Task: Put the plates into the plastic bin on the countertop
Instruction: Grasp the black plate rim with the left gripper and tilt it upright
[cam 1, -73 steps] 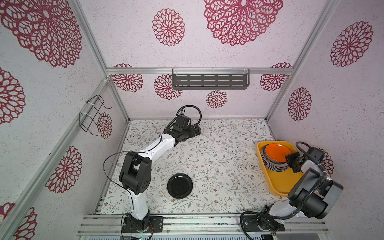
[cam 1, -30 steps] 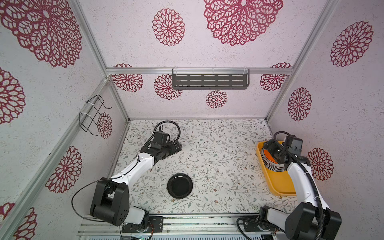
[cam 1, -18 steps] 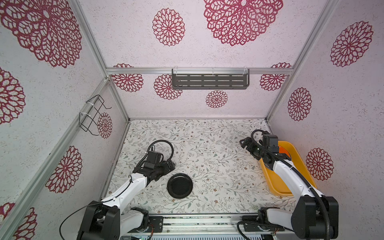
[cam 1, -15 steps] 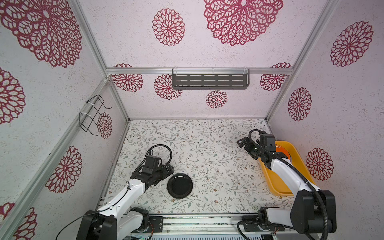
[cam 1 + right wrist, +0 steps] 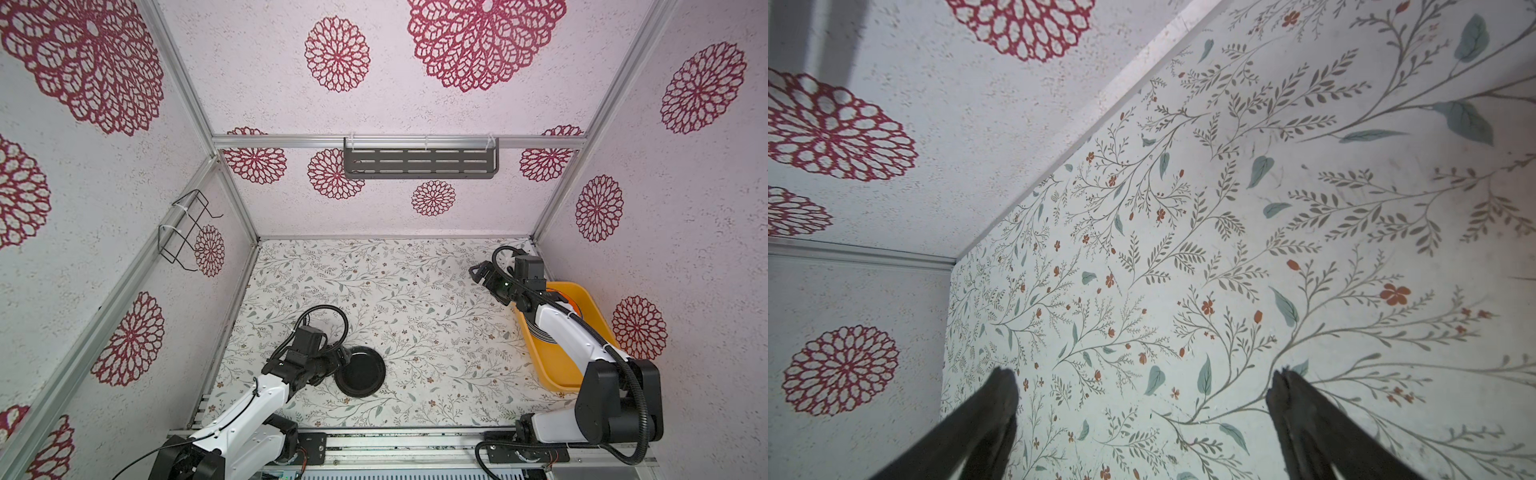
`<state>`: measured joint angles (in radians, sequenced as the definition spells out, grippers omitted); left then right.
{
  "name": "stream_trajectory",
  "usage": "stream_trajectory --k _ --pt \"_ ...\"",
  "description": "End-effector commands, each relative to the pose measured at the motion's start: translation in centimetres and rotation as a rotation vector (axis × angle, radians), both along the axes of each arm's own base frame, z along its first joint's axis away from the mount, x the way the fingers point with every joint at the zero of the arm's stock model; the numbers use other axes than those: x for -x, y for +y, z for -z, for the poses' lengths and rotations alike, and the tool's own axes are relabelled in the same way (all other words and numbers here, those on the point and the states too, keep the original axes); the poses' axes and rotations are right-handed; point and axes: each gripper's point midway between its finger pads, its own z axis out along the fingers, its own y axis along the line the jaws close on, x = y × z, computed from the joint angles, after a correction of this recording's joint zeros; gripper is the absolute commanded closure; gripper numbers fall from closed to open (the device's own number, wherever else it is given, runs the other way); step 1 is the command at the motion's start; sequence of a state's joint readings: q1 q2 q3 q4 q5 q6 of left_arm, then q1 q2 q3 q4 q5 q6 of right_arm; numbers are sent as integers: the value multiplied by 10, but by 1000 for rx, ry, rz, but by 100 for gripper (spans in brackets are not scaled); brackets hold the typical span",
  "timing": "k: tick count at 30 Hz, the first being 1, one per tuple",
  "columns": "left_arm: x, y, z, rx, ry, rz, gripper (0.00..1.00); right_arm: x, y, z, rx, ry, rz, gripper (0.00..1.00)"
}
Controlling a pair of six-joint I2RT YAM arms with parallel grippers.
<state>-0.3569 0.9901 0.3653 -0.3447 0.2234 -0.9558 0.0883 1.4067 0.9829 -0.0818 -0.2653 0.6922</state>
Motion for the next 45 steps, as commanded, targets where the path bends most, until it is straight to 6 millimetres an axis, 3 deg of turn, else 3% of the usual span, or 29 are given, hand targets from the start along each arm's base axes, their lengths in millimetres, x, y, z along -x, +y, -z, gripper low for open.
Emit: stream_trajectory --k 1,12,31,38,45 --pt "-5 -7 -1 18 -29 18 16 -12 1 -20 -2 -63 6 1" --pt "4 -5 16 -35 34 66 33 -18 2 -22 6 -78 13 1" --pt "-12 8 19 -110 3 -10 57 -5 -10 -26 77 -74 45 1" --pt "-18 3 20 -77 -9 -14 57 4 -10 -14 65 -55 44 1" --pt "-9 -6 35 -72 71 55 57 8 -10 -14 90 -42 22 1"
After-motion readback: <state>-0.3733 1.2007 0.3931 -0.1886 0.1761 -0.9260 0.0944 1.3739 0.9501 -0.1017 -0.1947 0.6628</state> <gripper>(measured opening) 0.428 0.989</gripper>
